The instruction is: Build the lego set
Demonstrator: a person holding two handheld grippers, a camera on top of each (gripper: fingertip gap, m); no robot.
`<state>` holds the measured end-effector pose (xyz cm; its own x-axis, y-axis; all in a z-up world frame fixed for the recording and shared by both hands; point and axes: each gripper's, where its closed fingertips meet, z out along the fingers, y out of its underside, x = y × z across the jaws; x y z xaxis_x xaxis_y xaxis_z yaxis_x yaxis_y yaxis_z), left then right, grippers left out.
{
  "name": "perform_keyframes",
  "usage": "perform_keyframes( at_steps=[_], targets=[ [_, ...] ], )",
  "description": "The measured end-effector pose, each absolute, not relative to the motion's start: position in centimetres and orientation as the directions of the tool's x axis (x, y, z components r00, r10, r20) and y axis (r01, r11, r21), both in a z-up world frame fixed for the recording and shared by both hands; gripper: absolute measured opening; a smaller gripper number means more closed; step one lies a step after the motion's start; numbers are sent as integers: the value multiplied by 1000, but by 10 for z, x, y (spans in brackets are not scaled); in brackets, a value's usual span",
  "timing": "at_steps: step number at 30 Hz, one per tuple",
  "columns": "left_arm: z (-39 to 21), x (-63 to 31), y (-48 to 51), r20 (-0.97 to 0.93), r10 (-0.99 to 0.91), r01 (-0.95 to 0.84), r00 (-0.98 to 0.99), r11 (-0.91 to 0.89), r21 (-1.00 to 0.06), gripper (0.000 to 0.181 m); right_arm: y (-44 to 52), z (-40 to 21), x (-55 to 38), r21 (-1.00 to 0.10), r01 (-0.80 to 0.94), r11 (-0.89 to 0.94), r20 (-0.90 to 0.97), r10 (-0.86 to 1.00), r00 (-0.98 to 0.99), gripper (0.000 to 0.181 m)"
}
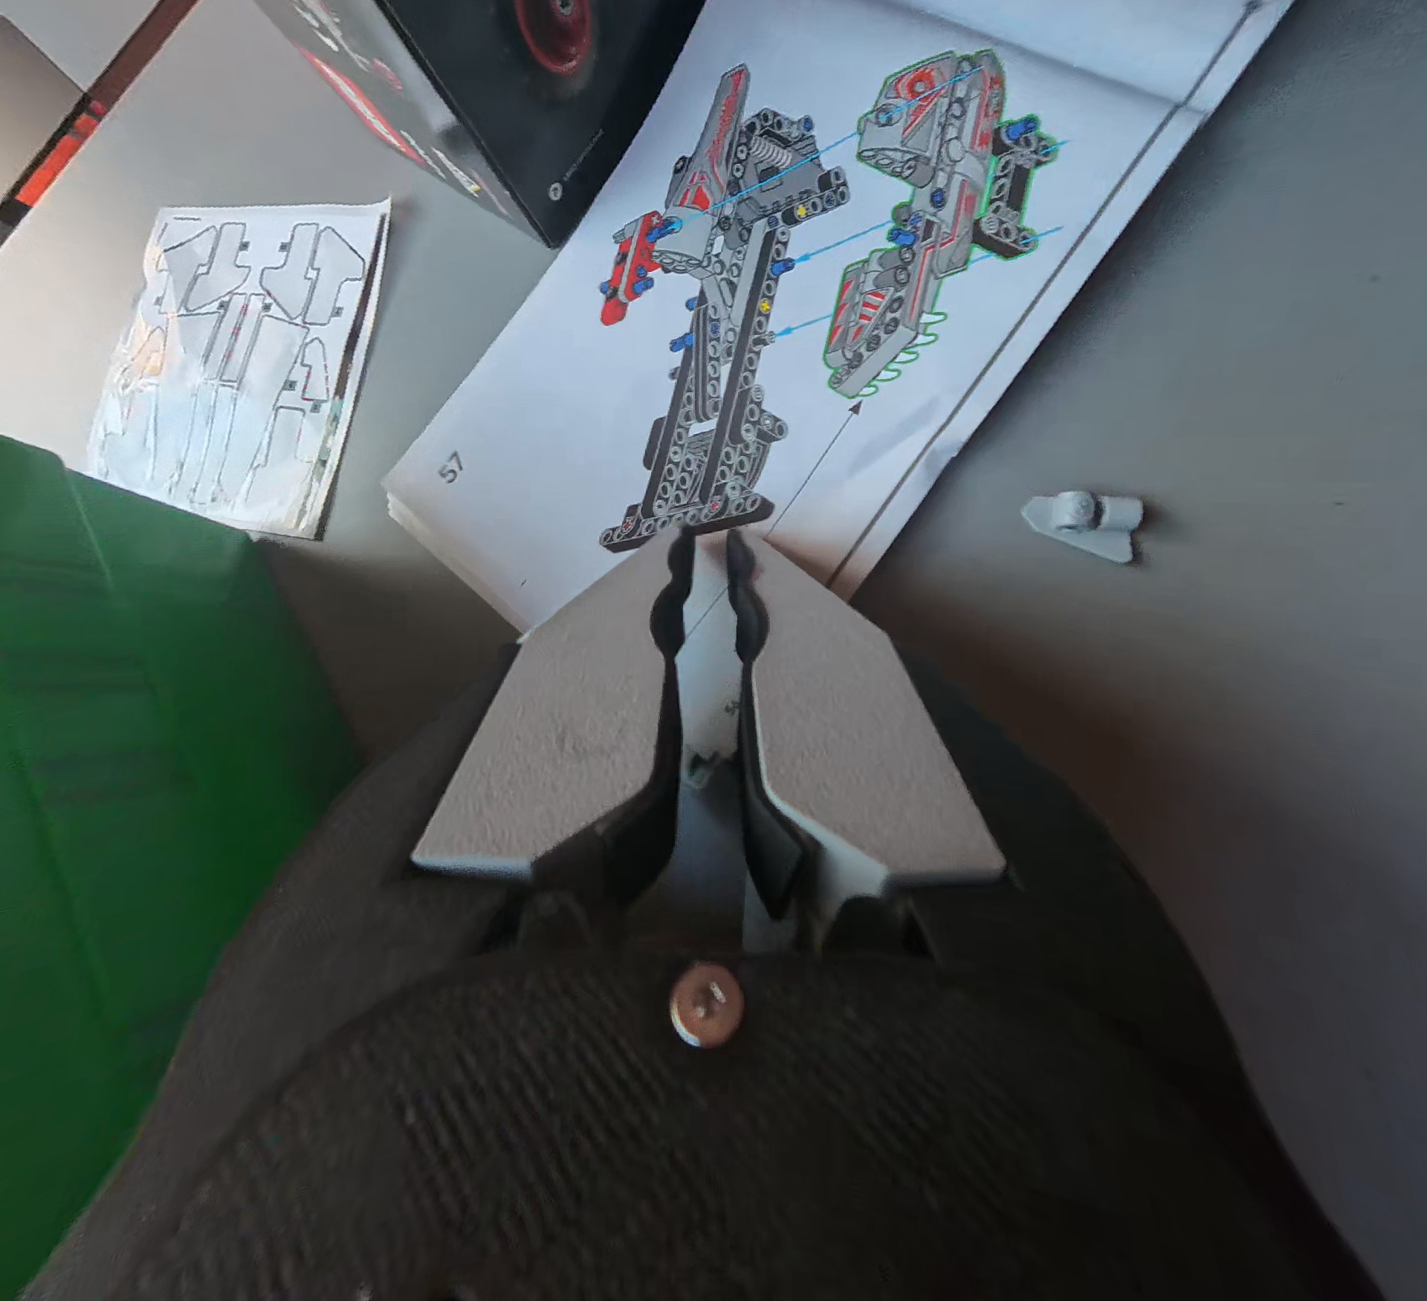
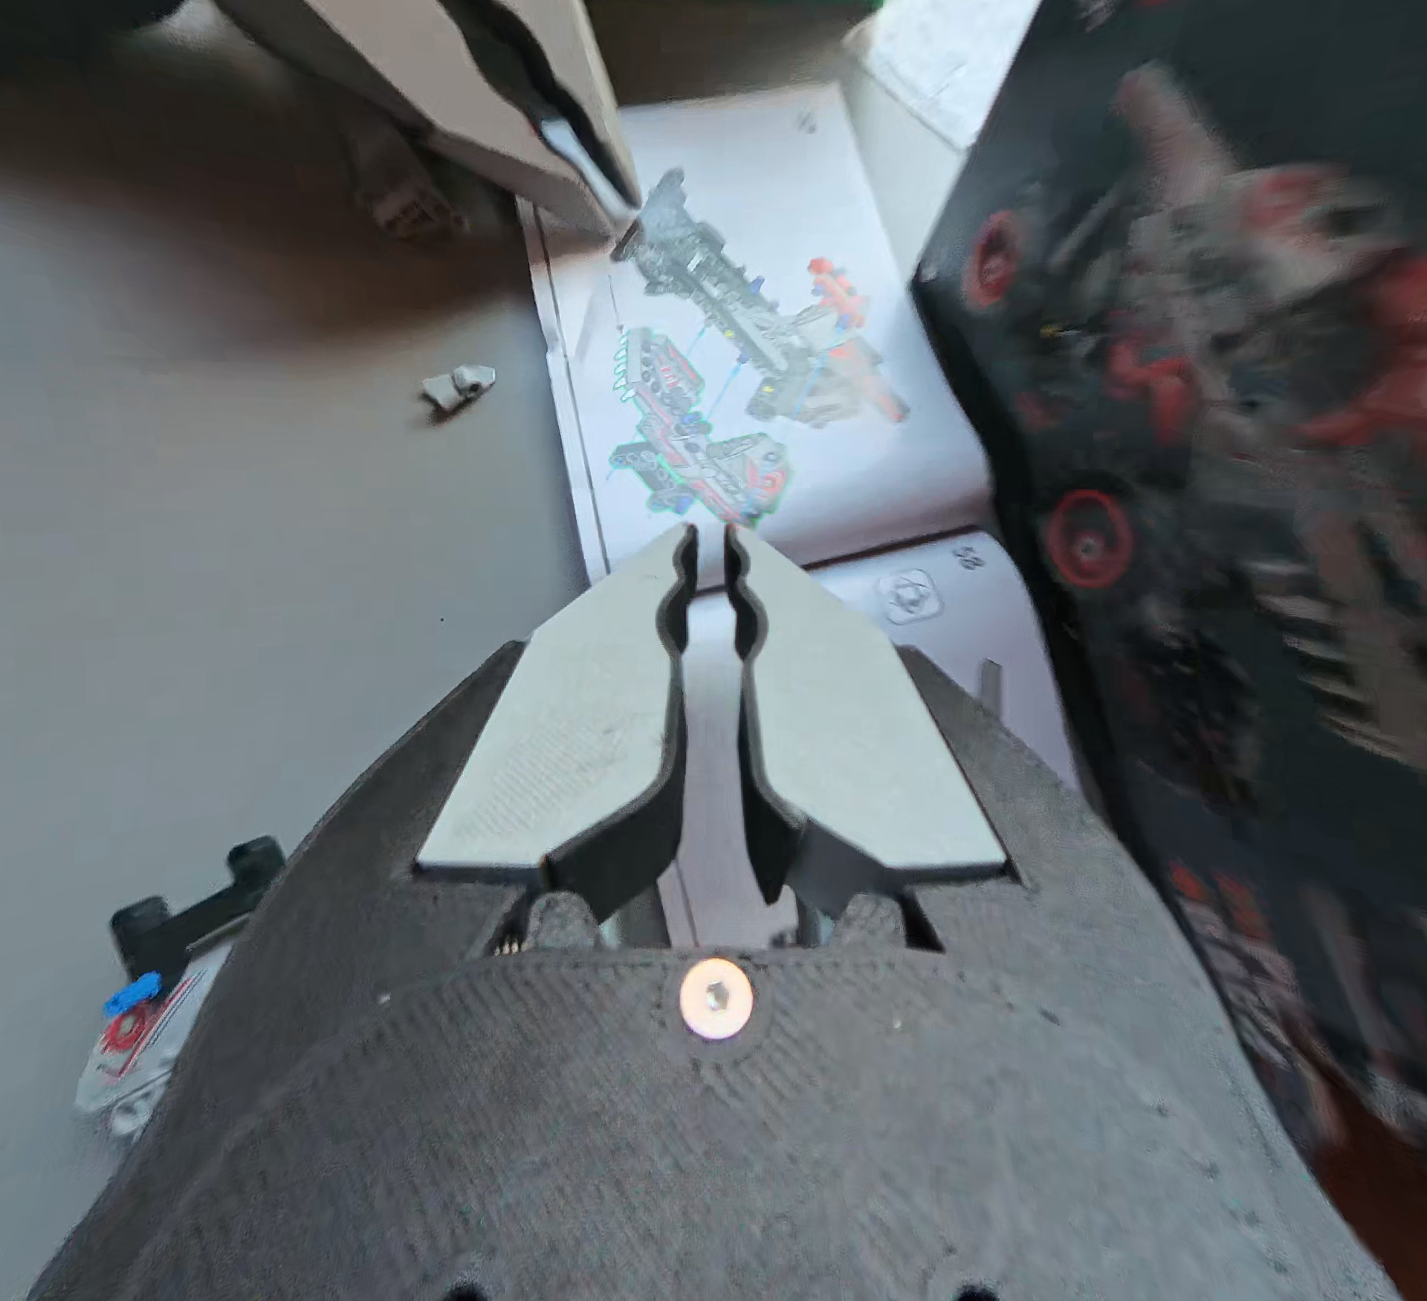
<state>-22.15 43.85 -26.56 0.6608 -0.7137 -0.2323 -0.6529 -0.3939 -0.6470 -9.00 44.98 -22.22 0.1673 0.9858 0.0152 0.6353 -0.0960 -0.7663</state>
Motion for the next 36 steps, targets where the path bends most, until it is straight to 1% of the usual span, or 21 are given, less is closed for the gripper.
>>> perform_keyframes(
  at_steps=[1, 3, 5, 7, 9, 13, 17, 20, 21, 22, 23, 24, 25, 27, 29, 32, 36],
  targets=[
    [-264, -224, 441, -260, -701, -661, 664, -386, -644, 6, 453, -207, -82, -802, 588, -104, 16, 981, 194, 10],
    [-259, -224, 443, -287, -692, -664, 663, -366, -652, 6, 453, -184, -64, -860, 496, -123, -4, 972, 234, 15],
    [-252, -219, 442, -289, -692, -653, 662, -344, -674, 5, 450, -178, -44, -881, 453, -136, -8, 962, 274, 25],
    [-245, -213, 443, -294, -688, -637, 663, -313, -705, 4, 443, -181, -22, -888, 434, -148, 0, 946, 323, 29],
    [-240, -209, 444, -306, -684, -630, 662, -286, -722, 4, 428, -184, -5, -890, 418, -183, -24, 934, 356, 38],
    [-235, -204, 444, -344, -673, -635, 654, -242, -734, 4, 388, -195, 18, -858, 444, -257, -63, 912, 405, 55],
    [-231, -199, 443, -344, -665, -618, 663, -228, -752, 4, 348, -216, 22, -843, 478, -245, -40, 916, 400, 64],
    [-225, -197, 442, -357, -655, -610, 666, -202, -766, 1, 333, -226, 21, -852, 486, -194, -2, 930, 367, 63],
    [-223, -198, 443, -369, -646, -611, 668, -193, -768, 0, 331, -227, 23, -855, 500, -138, 54, 935, 351, 60],
    [-221, -199, 443, -379, -638, -611, 670, -184, -770, 0, 331, -226, 25, -861, 507, -43, 146, 934, 328, 53],
    [-219, -200, 443, -382, -632, -607, 674, -179, -774, 0, 332, -223, 29, -867, 496, 56, 243, 915, 321, 42],
    [-217, -201, 444, -381, -625, -600, 681, -178, -780, 0, 333, -218, 32, -873, 473, 122, 305, 893, 331, 31],
    [-214, -203, 445, -376, -615, -587, 692, -176, -791, 0, 333, -214, 34, -884, 446, 141, 313, 887, 339, 28],
    [-208, -207, 446, -350, -601, -548, 718, -178, -817, 0, 337, -211, 36, -907, 409, 98, 256, 900, 352, 32],
    [-197, -209, 448, -311, -587, -488, 748, -167, -857, 0, 346, -215, 39, -911, 410, 51, 218, 901, 374, 38],
    [-179, -217, 451, -272, -544, -403, 794, -135, -905, 0, 355, -211, 43, -922, 384, 48, 213, 891, 402, 36],
    [-165, -226, 454, -236, -501, -339, 833, -124, -933, 0, 368, -202, 51, -938, 341, 67, 223, 870, 441, 31]
  ],
)
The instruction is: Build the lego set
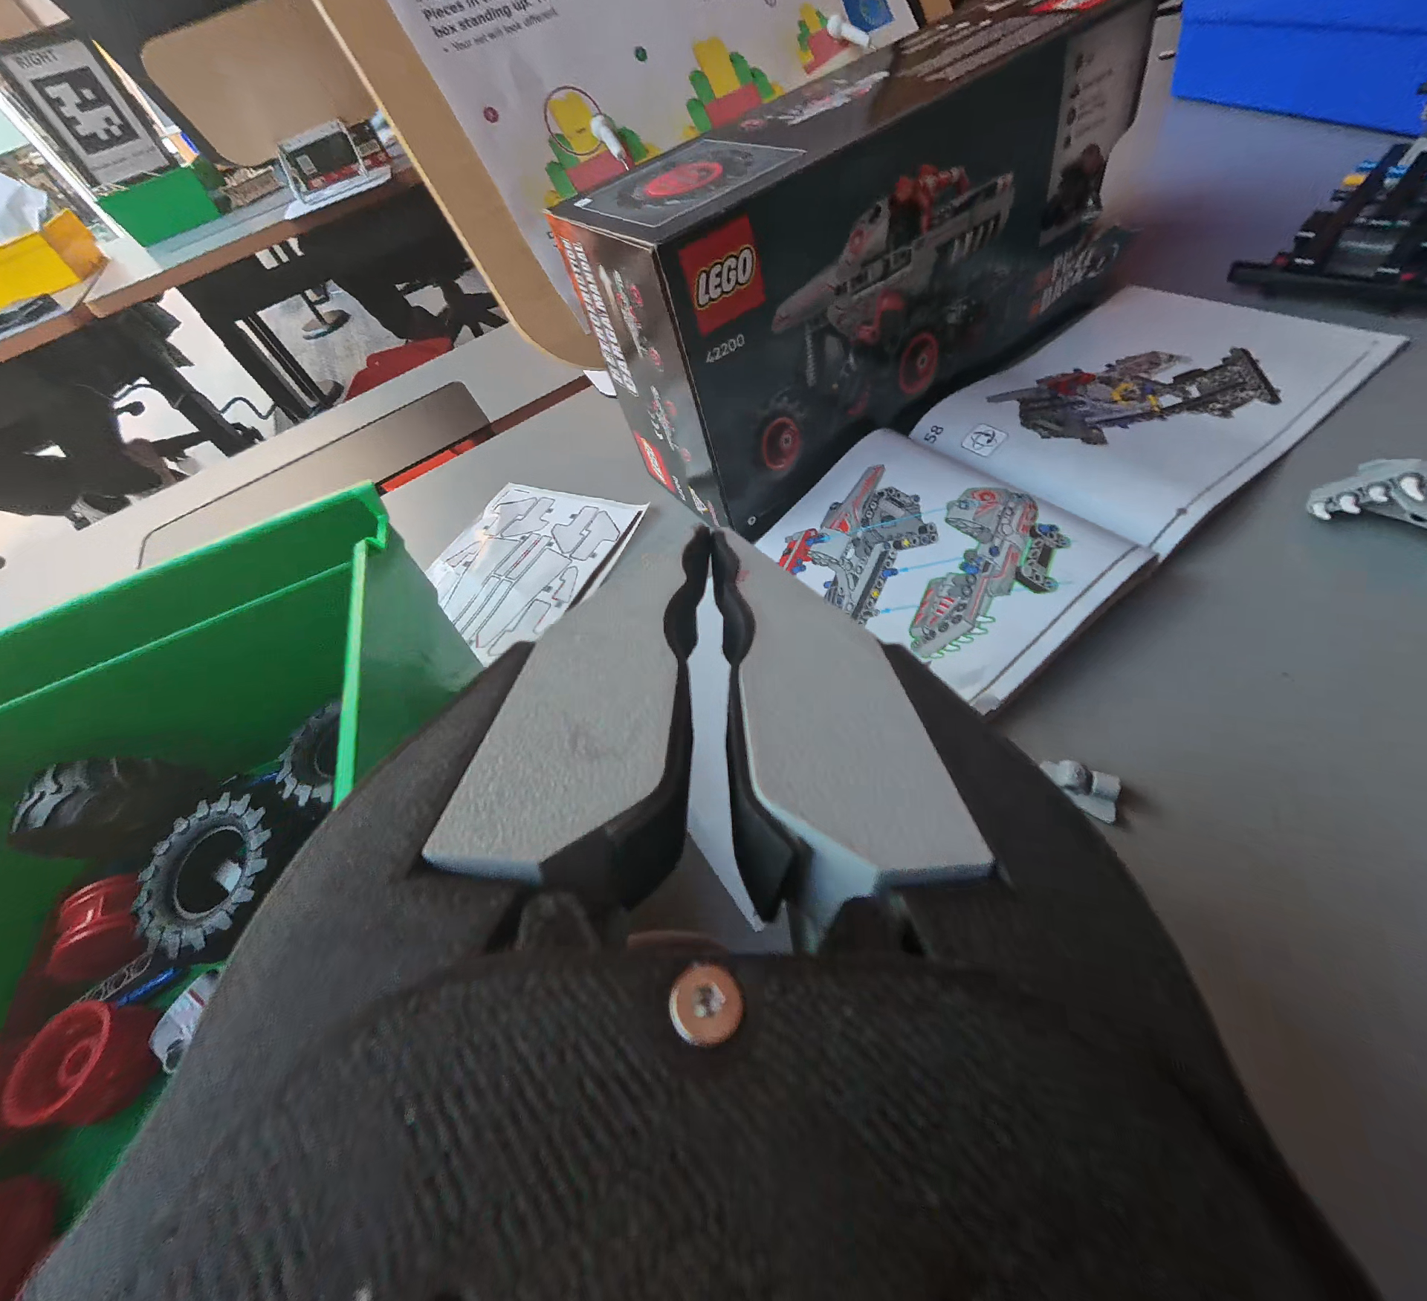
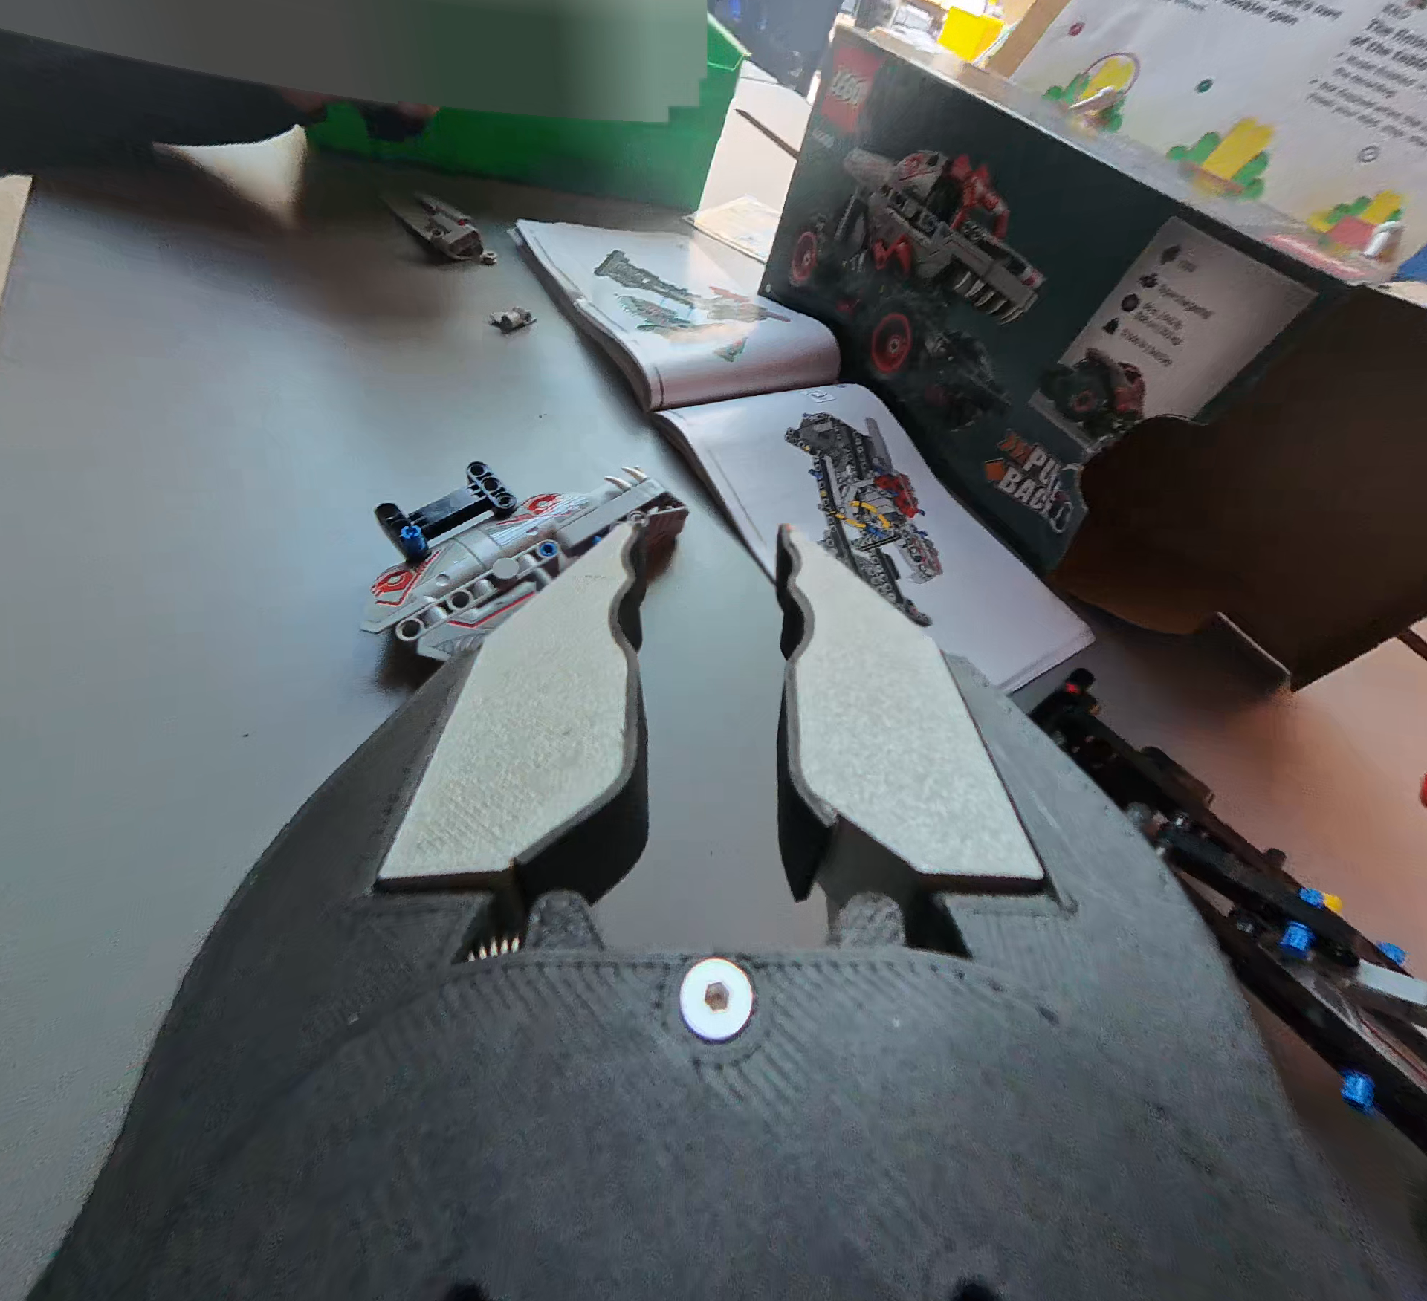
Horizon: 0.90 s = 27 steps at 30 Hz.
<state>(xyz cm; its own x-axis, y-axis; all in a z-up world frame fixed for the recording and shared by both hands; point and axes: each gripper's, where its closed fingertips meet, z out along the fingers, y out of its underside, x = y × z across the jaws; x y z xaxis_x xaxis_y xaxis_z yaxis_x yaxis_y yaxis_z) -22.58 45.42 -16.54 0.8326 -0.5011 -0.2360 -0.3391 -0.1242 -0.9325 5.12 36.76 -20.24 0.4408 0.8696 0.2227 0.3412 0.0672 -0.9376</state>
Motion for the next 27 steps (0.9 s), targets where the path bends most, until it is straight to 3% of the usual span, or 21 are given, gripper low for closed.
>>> perform_keyframes(
  at_steps=[7, 22, 27],
  targets=[
    [-170, -222, 453, -229, -519, -340, 824, -129, -932, 0, 392, -193, 61, -964, 263, 42, 168, 862, 479, 34],
    [-177, -216, 456, -63, -545, -216, 836, -221, -951, 0, 424, -193, 84, -955, 292, 48, 200, 832, 518, 32],
    [-176, -221, 459, -102, -521, -237, 848, -201, -950, 0, 433, -191, 84, -943, 323, 81, 247, 820, 517, 32]
  ],
)
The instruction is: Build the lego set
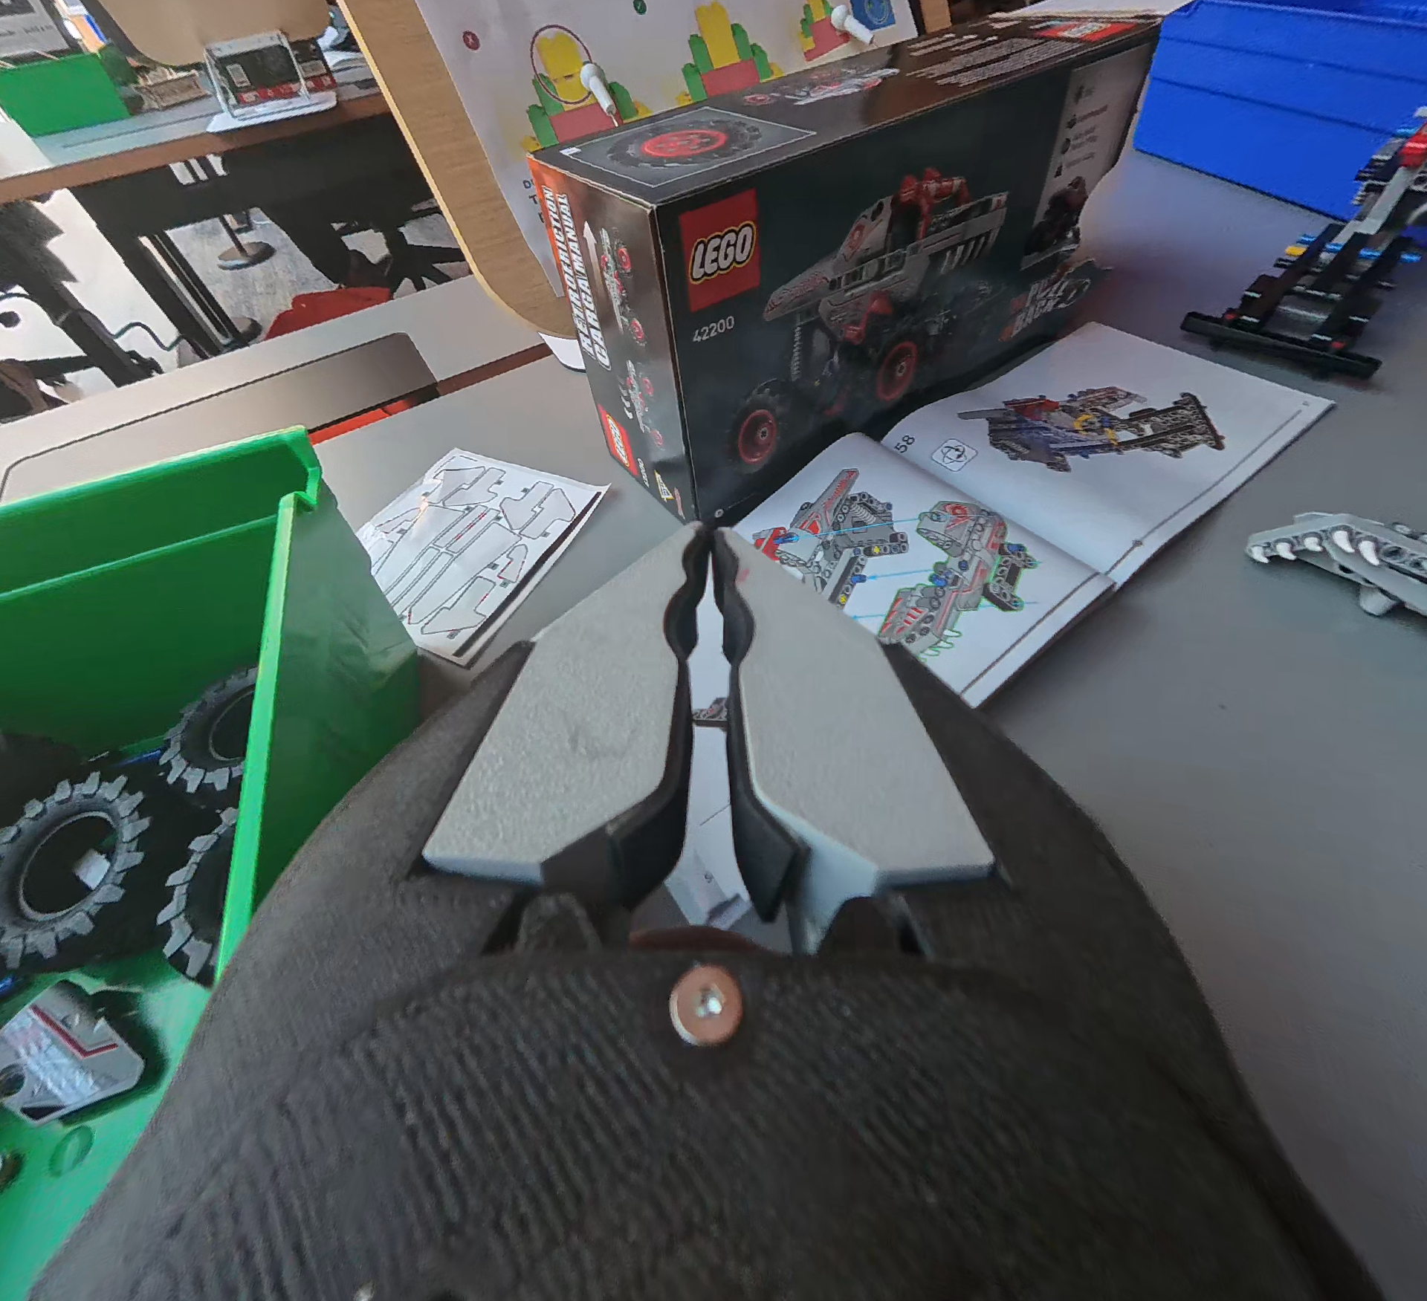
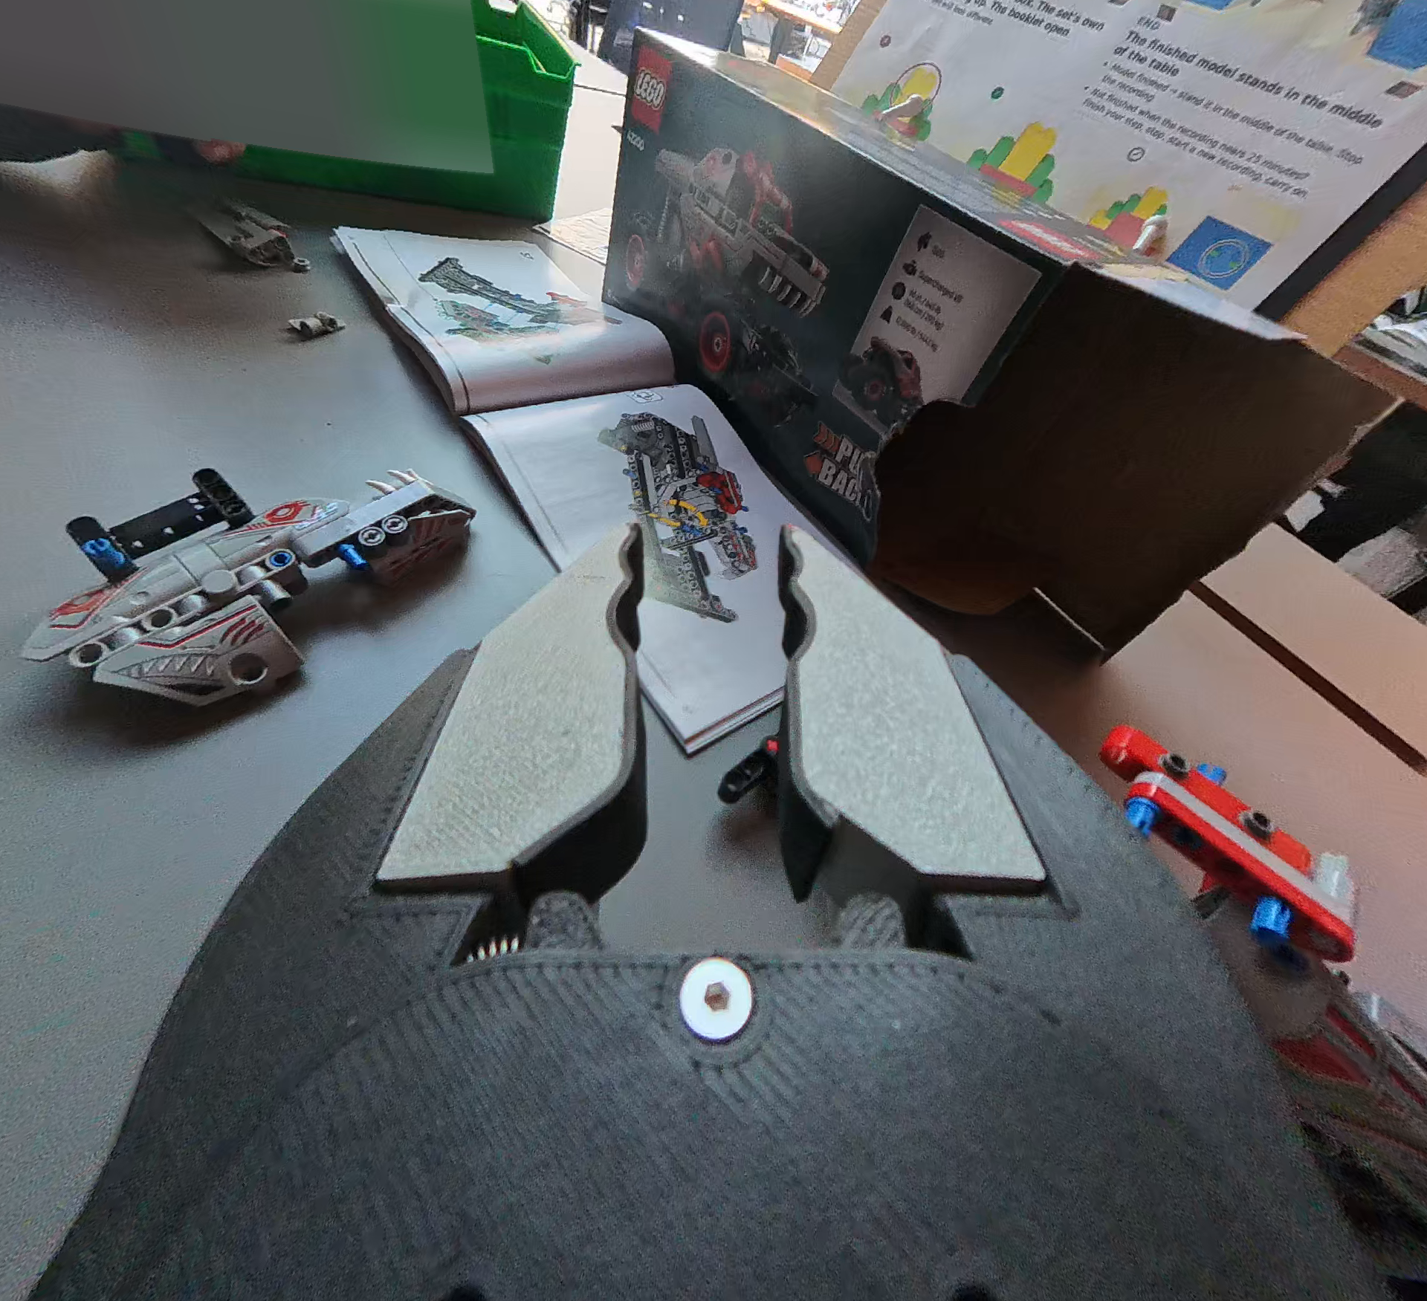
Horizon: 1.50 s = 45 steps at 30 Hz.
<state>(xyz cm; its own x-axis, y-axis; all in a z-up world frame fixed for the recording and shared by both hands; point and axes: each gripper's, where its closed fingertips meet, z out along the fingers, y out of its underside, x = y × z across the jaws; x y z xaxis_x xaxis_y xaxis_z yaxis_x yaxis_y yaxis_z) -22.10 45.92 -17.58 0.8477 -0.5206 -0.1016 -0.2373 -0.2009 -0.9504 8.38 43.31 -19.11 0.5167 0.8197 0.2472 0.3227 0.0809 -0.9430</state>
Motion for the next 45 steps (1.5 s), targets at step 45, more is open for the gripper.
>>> perform_keyframes(
  at_steps=[45],
  targets=[
    [-179, -225, 459, -219, -497, -351, 840, -189, -917, 0, 439, -203, 66, -868, 478, 136, 366, 826, 430, 25]
  ],
)
